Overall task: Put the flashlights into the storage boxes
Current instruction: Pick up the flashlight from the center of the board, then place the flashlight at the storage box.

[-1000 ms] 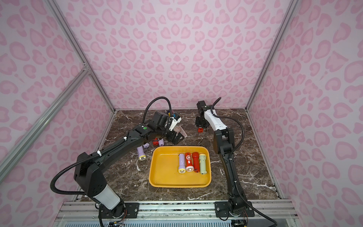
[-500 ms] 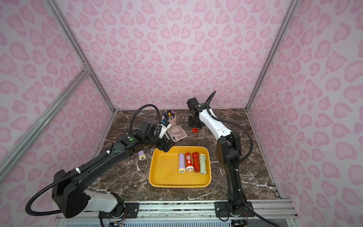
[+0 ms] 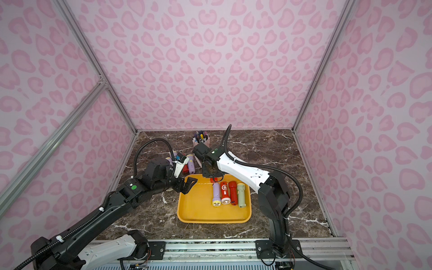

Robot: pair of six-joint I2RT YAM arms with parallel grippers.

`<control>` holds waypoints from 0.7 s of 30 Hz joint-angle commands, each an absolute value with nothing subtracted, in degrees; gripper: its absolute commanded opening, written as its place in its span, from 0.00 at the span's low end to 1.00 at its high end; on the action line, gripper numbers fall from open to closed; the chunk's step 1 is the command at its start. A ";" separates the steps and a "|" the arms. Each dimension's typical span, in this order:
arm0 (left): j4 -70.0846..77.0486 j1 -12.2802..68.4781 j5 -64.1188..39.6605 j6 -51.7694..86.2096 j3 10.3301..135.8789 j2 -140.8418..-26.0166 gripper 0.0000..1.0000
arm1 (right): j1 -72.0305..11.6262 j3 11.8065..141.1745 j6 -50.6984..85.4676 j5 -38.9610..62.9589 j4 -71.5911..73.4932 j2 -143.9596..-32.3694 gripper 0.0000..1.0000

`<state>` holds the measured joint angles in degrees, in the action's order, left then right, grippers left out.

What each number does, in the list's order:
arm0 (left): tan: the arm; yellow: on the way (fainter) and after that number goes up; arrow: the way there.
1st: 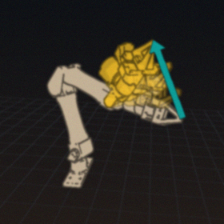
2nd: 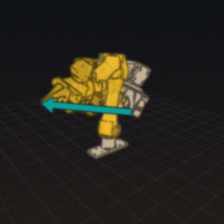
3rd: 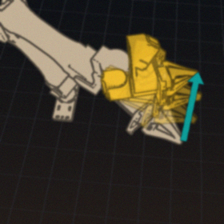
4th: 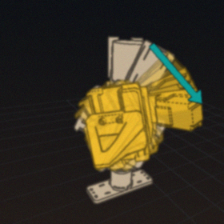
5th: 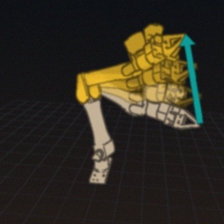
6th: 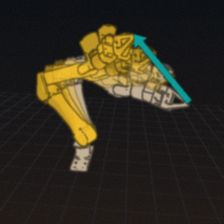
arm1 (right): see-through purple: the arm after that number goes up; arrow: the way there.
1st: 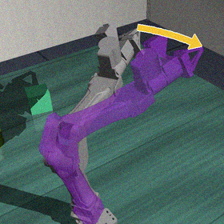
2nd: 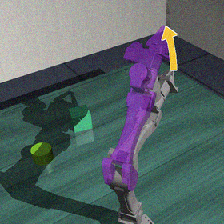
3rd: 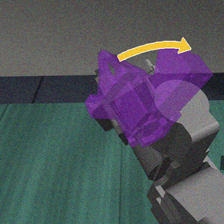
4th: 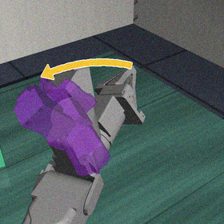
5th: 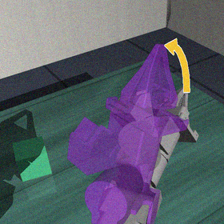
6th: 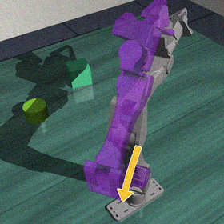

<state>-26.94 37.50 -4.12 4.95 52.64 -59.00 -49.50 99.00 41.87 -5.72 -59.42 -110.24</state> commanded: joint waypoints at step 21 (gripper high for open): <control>-34.10 37.51 2.52 10.46 48.82 -49.98 0.97 | -56.59 86.34 50.36 -3.62 -49.16 -113.97 0.30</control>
<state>-33.56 37.52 1.89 10.35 49.12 -50.11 -56.75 87.31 49.91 -3.36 -50.74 -113.36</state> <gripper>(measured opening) 0.975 0.358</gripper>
